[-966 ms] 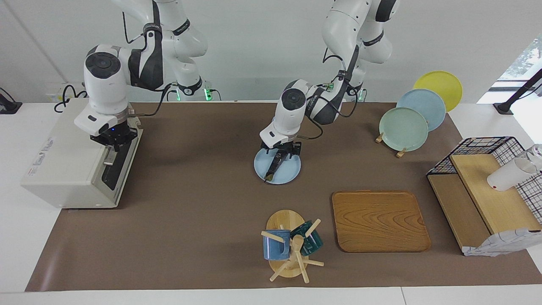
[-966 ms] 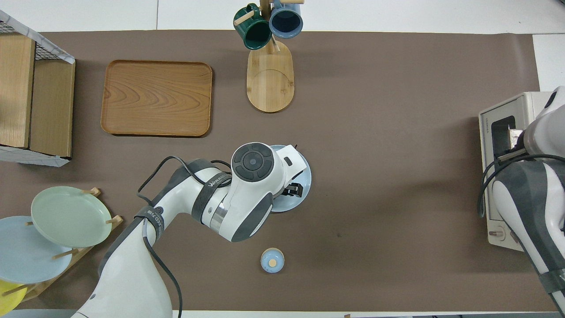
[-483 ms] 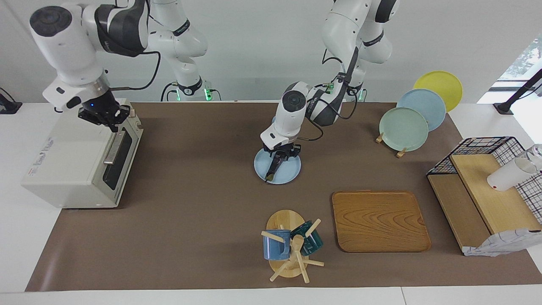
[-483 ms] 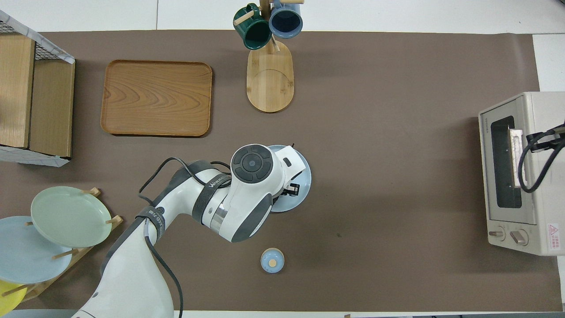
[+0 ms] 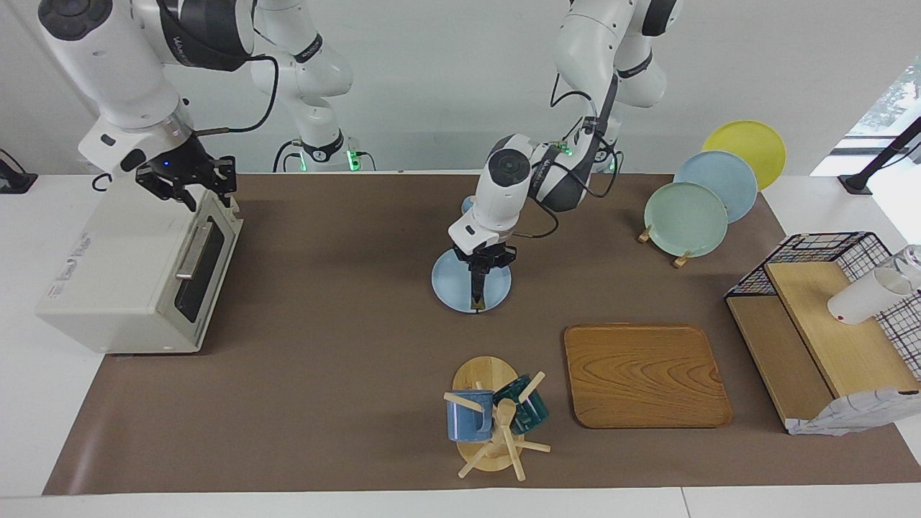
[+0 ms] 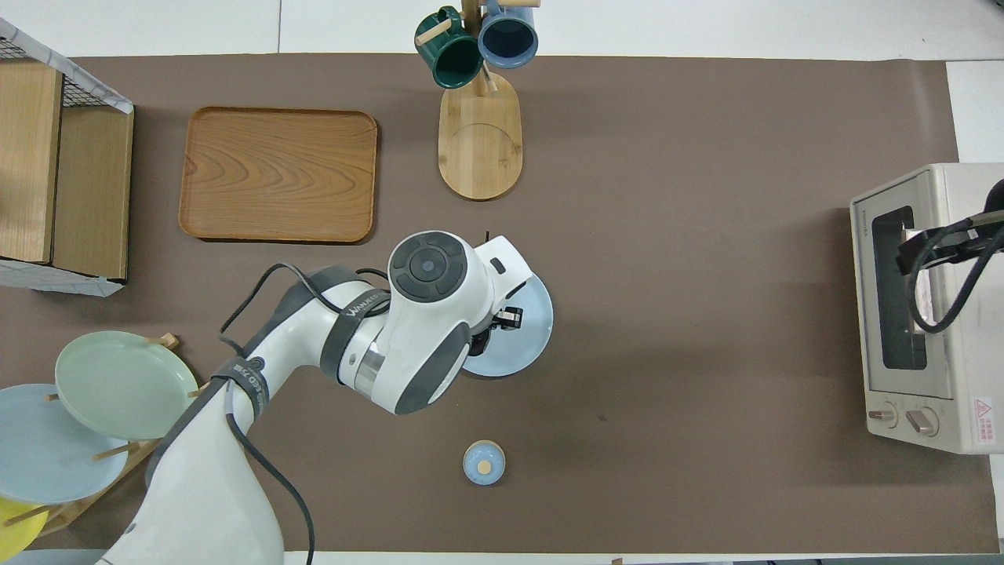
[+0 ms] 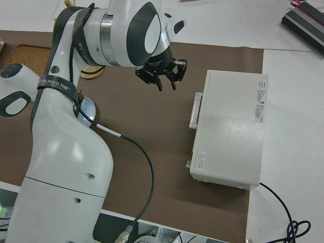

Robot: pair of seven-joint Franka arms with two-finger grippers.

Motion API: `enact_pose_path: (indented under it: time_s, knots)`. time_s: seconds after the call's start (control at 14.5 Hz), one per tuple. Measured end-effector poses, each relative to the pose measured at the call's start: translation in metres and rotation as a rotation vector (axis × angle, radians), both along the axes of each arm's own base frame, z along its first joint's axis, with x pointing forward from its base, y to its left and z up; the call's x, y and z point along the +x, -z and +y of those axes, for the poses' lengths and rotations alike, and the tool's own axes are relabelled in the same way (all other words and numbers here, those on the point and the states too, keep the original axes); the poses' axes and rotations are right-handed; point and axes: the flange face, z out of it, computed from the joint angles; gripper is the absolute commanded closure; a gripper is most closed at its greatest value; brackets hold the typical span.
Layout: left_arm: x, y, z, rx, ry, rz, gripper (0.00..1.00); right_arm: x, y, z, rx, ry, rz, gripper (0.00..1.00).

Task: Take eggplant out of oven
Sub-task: 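Grasp the purple eggplant on the plate with the left gripper and lift, then carry the eggplant onto the wooden tray and open the left gripper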

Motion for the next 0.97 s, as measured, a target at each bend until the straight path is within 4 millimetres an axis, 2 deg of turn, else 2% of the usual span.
enact_pose_path:
  time_s: [0.07,0.21,0.28,0.41,0.55,0.69,0.83,0.97]
  knots:
    - [0.014,-0.02,0.013,-0.002,-0.024,0.001,1.0,0.0,0.0,0.004,-0.002,0.008,0.005,0.0]
    - [0.047,-0.058,0.052,-0.002,-0.081,0.011,1.0,-0.003,-0.001,0.011,-0.006,0.024,0.019,0.0]
    - [0.066,-0.072,0.079,-0.004,-0.114,0.021,1.0,-0.004,-0.001,0.016,-0.008,0.033,0.02,0.0]
    - [0.102,-0.083,0.144,-0.035,-0.15,0.033,1.0,-0.004,-0.001,0.025,-0.012,0.04,0.021,0.0]
    - [0.13,-0.08,0.209,-0.054,-0.183,0.028,1.0,-0.005,-0.001,0.031,-0.013,0.035,0.022,0.0]
    - [0.146,-0.07,0.26,-0.055,-0.214,0.033,1.0,-0.007,-0.002,0.032,-0.014,0.038,0.023,0.0]
    - [0.157,-0.057,0.293,-0.056,-0.219,0.036,1.0,-0.011,-0.003,0.032,-0.016,0.053,0.025,0.0]
    - [0.171,-0.041,0.31,-0.05,-0.215,0.02,1.0,-0.014,-0.004,0.031,-0.017,0.06,0.024,0.0]
